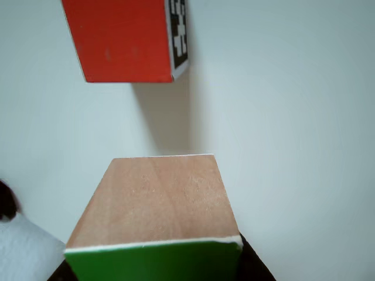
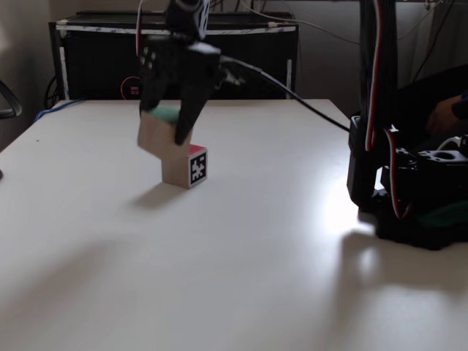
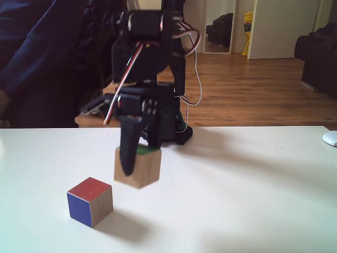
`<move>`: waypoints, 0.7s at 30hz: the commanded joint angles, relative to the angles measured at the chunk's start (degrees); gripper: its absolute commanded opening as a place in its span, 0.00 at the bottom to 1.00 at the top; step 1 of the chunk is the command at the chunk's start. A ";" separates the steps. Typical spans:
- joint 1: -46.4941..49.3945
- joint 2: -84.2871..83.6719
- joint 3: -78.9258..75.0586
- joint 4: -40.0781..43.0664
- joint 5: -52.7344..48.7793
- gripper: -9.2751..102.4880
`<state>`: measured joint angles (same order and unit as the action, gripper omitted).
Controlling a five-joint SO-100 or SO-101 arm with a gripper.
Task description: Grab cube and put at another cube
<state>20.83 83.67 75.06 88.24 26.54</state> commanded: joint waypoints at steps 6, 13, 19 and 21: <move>3.34 4.66 -2.11 2.46 -1.76 0.21; 7.91 2.90 -3.96 3.34 -4.13 0.21; 10.99 2.46 -6.24 5.36 -6.33 0.21; 12.13 2.20 -6.68 5.45 -7.12 0.21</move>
<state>31.64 85.25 71.54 93.43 20.39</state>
